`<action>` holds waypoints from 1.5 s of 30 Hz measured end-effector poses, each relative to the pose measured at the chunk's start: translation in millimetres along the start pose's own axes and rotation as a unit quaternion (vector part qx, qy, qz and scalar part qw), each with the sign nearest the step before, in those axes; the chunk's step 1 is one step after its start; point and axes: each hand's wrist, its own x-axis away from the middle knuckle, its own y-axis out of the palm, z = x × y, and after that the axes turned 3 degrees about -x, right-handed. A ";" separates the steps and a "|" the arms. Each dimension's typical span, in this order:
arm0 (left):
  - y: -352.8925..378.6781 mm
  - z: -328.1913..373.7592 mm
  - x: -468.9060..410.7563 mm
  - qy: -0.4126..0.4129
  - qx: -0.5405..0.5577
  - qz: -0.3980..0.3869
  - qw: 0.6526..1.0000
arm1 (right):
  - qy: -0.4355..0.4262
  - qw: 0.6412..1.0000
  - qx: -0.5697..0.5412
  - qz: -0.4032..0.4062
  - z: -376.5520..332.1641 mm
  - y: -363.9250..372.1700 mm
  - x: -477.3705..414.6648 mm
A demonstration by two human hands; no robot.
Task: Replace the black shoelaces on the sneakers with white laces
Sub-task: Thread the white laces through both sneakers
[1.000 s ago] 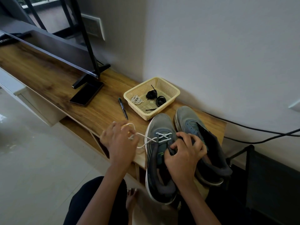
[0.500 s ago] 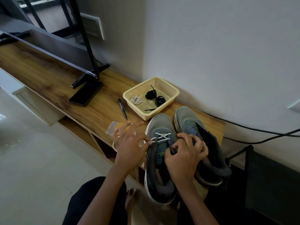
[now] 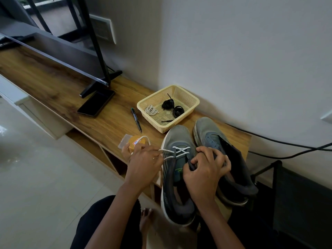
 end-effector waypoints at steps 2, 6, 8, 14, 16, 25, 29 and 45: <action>-0.5 -3.2 -1.5 -0.024 0.053 0.012 0.998 | 0.001 1.000 -0.003 0.001 0.3 0.4 -0.2; -18.9 2.6 -5.4 -0.109 0.239 0.040 0.964 | 0.001 1.000 -0.008 -0.001 0.4 0.6 -0.4; -35.2 14.4 -7.4 -0.142 0.338 0.050 0.929 | 0.004 1.000 -0.007 -0.006 0.3 0.5 -0.4; -81.0 32.2 -13.9 -0.169 0.530 0.138 0.820 | 0.000 1.000 -0.010 -0.011 1.1 0.3 -0.3; -92.4 33.4 -14.1 -0.156 0.599 0.141 0.772 | -0.002 1.000 -0.006 -0.008 0.6 0.1 -1.0; -136.2 41.9 -9.4 -0.025 0.747 0.167 0.643 | 0.002 1.000 -0.004 -0.020 -1.5 -1.1 -1.4; -144.0 46.8 -5.5 0.014 0.738 0.158 0.656 | 0.015 0.999 -0.004 -0.033 -3.3 -4.3 -1.6; -5.8 43.1 -6.3 0.010 0.204 0.037 0.978 | 0.123 0.963 -0.132 -0.202 -0.6 -12.1 -10.1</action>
